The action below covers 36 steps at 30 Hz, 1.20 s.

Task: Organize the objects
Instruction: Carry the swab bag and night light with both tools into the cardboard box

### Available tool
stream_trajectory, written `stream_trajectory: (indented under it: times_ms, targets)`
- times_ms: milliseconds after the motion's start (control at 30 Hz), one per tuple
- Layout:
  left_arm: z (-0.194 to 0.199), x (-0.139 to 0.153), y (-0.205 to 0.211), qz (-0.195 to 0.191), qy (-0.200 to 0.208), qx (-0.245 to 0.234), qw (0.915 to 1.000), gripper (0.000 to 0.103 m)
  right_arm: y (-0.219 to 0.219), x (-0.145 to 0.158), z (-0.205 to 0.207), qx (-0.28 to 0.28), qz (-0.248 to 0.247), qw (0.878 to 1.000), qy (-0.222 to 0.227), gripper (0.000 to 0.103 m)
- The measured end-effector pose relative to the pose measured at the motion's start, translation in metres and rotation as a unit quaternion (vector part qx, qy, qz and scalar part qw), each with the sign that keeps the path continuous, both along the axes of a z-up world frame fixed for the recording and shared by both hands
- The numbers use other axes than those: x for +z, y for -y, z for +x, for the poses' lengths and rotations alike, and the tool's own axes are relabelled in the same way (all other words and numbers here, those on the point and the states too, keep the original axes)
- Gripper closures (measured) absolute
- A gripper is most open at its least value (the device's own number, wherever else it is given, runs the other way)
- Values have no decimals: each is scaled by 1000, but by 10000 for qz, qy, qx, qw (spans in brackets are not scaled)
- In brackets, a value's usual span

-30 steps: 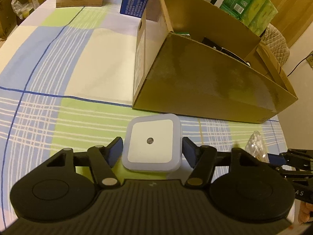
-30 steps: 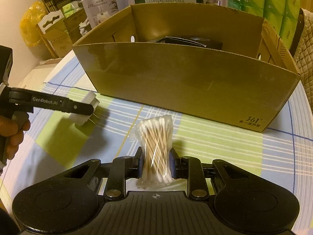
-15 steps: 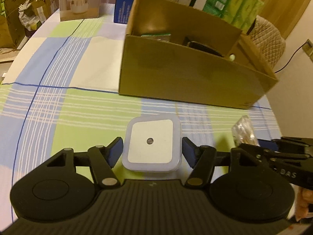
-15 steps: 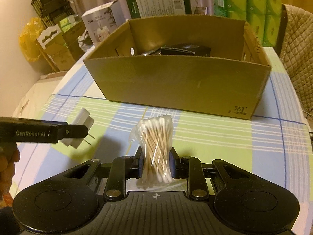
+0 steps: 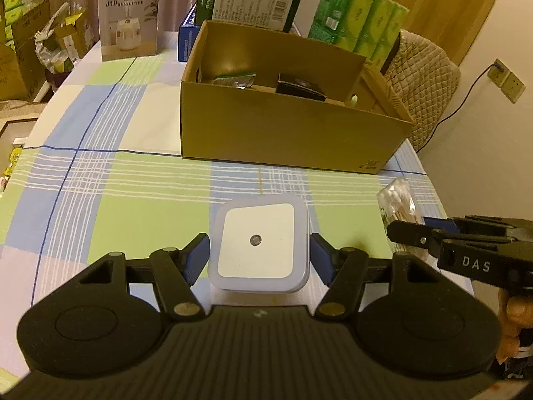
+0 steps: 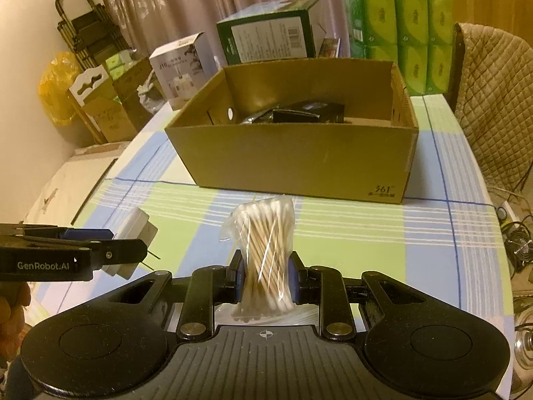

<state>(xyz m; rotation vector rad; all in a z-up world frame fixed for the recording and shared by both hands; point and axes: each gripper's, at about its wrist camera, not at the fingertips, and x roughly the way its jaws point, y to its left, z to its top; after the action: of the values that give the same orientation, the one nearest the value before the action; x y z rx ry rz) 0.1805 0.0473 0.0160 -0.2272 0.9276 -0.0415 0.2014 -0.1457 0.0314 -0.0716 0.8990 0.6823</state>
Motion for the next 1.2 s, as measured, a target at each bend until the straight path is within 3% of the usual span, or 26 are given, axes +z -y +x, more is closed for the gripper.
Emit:
stream_trajectory:
  times_ms: [300, 533, 933, 1200]
  targets:
    - [-15, 18, 9, 44, 131, -63, 9999, 42, 10, 17, -5, -62, 37, 9999, 131, 81]
    - [-3, 38, 13, 149, 262, -227, 9993, 42, 12, 39, 16, -50, -81, 9994, 326, 81]
    - [86, 93, 18, 332, 616, -645, 9955, 42, -5, 75, 100, -72, -327, 9977, 585, 81]
    - [143, 93, 12, 394, 565, -715, 9951, 42, -19, 66, 140, -78, -499, 9968, 624, 81]
